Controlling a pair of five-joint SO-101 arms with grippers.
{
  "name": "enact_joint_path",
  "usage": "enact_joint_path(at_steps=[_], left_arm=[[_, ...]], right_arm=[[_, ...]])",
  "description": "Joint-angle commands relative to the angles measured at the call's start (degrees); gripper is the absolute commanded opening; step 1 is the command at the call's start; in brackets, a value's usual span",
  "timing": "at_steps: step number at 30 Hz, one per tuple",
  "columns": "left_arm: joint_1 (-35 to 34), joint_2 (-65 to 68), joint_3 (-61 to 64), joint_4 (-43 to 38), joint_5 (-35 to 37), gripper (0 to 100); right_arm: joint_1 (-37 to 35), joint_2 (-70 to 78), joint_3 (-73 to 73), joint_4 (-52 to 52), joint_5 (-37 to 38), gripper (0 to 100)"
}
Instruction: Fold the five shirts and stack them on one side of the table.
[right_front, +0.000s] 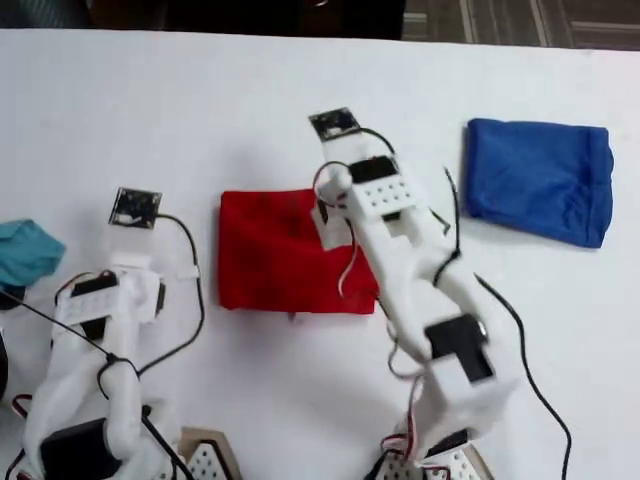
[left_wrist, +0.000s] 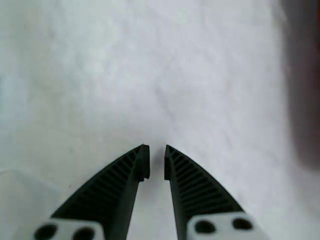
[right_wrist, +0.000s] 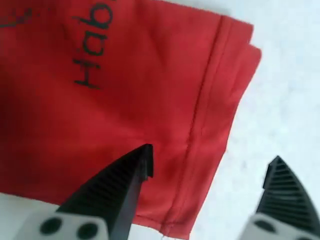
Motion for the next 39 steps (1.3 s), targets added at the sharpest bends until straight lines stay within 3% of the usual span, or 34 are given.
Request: enact_joint_path(at_steps=[1, 12, 14, 17, 19, 21, 30, 36, 39], left_arm=[[-0.4, -1.5, -0.1, -0.8, 0.4, 8], [-0.4, -1.5, -0.1, -0.9, 0.4, 8], [-0.4, -1.5, -0.1, -0.9, 0.4, 8], [-0.4, -1.5, -0.1, -0.9, 0.4, 8], [-0.4, -1.5, -0.1, -0.9, 0.4, 8], [-0.4, -1.5, -0.1, -0.9, 0.4, 8], [-0.4, -1.5, -0.1, -0.9, 0.4, 8], [-0.4, -1.5, -0.1, -0.9, 0.4, 8], [-0.4, -1.5, -0.1, -0.9, 0.4, 8]], right_arm=[[-0.8, 7.7, -6.0, 4.8, -0.4, 35.2], [-6.6, 25.7, -17.8, 12.1, 0.2, 34.1], [-7.3, 27.2, -20.8, 15.8, 0.4, 25.7], [-7.1, 29.6, -25.2, 19.0, 3.2, 0.5], [-6.8, 30.5, -27.0, 21.8, 6.5, 5.6], [-5.8, 30.7, -28.5, 23.3, 7.6, 2.2], [6.5, 23.4, -30.5, 26.8, 14.2, 1.9], [18.7, 17.6, -31.0, 27.3, 15.3, 1.9], [22.1, 14.5, -33.3, 26.5, 26.1, 1.9]])
